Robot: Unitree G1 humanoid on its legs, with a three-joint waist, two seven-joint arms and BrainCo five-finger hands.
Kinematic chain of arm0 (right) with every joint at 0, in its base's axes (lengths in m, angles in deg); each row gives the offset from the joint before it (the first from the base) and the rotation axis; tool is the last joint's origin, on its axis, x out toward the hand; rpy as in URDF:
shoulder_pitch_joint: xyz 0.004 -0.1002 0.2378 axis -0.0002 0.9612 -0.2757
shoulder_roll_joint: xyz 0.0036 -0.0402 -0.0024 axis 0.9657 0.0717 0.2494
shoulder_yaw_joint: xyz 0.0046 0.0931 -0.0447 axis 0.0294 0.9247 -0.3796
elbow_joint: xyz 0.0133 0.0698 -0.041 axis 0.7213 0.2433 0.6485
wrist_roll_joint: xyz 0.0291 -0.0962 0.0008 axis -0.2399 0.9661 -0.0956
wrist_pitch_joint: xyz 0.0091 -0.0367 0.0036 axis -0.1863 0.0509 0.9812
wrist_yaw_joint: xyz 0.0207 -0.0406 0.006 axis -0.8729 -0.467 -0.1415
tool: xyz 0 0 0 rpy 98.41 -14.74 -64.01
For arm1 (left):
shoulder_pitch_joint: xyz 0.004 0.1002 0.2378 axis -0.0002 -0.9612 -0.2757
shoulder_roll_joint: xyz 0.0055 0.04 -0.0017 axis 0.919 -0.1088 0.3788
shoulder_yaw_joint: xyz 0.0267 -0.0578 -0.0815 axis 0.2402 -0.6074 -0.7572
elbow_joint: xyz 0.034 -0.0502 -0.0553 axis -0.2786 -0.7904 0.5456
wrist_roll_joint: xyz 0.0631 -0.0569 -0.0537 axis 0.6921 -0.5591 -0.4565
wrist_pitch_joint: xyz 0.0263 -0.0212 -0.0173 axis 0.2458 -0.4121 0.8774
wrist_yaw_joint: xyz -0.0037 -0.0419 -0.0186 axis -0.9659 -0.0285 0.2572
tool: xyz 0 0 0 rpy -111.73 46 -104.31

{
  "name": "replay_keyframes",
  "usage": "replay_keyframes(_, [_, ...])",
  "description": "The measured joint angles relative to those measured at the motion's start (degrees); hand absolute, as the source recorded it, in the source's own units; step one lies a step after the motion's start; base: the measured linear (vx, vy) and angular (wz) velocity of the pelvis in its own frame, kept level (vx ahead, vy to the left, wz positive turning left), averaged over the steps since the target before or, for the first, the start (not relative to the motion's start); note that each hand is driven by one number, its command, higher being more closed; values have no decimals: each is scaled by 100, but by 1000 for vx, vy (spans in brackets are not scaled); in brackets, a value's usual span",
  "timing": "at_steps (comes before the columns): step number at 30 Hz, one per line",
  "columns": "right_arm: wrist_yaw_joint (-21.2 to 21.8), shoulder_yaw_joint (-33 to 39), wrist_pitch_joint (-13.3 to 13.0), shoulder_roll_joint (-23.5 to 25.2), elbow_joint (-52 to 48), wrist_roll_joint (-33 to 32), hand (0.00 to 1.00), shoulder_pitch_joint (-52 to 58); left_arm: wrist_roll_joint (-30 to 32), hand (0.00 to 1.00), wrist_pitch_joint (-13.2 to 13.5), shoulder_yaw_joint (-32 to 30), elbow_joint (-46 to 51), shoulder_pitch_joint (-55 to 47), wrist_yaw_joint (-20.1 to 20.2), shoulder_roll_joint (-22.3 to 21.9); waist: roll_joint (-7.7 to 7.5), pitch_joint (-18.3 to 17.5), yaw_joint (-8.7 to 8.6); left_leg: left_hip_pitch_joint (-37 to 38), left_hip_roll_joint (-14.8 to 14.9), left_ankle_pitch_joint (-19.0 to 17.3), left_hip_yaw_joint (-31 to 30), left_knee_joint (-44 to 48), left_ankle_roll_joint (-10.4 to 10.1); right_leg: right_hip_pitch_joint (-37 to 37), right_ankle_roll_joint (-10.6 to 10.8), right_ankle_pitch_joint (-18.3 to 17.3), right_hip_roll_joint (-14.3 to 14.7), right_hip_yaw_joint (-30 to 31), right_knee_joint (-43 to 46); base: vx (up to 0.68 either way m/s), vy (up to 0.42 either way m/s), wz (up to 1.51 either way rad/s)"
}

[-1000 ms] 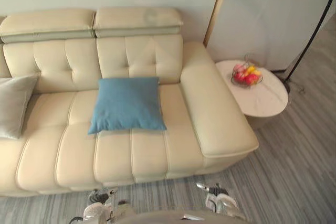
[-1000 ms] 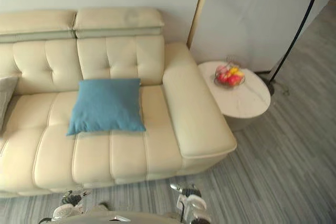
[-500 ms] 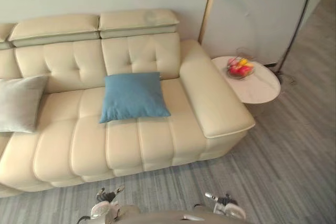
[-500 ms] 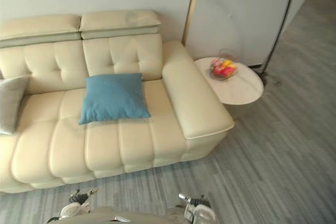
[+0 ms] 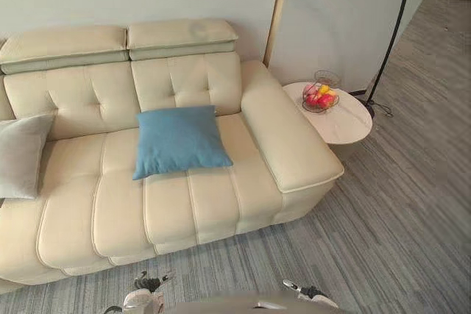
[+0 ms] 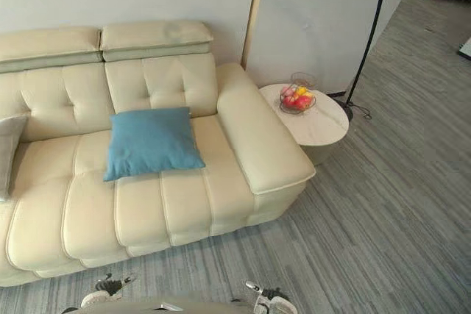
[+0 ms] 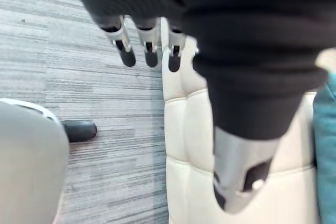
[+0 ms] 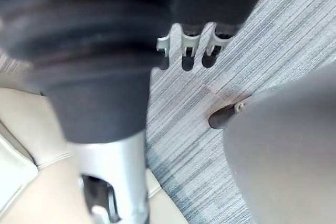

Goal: Pick up cushions and gather them together orderly.

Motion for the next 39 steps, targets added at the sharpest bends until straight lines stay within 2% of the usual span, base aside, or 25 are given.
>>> replay_keyframes(17, [4,46,2,1,11,-6,0,5,-25,0,3,-35,2,-1,7,-4,1,0,30,-42,-12,3,-53,-2,4,-1,6,4,-31,-112,-14,0,0,2])
replay_keyframes(25, [93,-45,7,-17,5,-352,0,40,-503,0,3,-394,17,-9,157,-117,36,30,137,-99,61,-3,33,44,-11,12,60,47,-26,-185,-87,-16,-28,0])
replay_keyframes(27, [123,-70,9,-33,-12,-513,0,83,-648,0,2,-458,31,-5,166,-162,58,73,162,-105,135,-112,191,214,-59,11,41,71,28,-113,-85,-41,-47,-30])
replay_keyframes(33, [124,-70,5,-34,-173,-575,0,113,-658,0,1,-469,99,73,243,-204,145,250,148,-135,544,-601,785,945,-244,-95,-34,82,367,430,-18,-40,-46,-55])
replay_keyframes(34, [126,-70,4,-28,-260,-575,0,175,-658,0,0,-475,99,95,245,-209,161,256,153,-170,593,-673,817,1038,-292,-188,-116,50,451,580,17,-33,-77,-77])
replay_keyframes(35, [124,-74,2,-27,-296,-592,0,181,-658,0,1,-489,98,137,246,-217,117,270,153,-198,642,-717,908,1139,-323,-287,-153,82,543,811,12,-19,-66,-79])
replay_keyframes(37, [124,-76,4,-41,-281,-646,0,102,-662,0,2,-517,90,180,248,-234,130,311,148,-234,632,-737,797,1161,-302,-470,-151,165,630,1146,-6,-3,-47,-93])
replay_keyframes(39, [125,-92,6,-54,-284,-663,0,72,-690,0,1,-519,83,224,248,-292,178,359,83,-250,619,-809,988,1157,-287,-652,-143,297,692,1487,-75,-3,-8,-103])
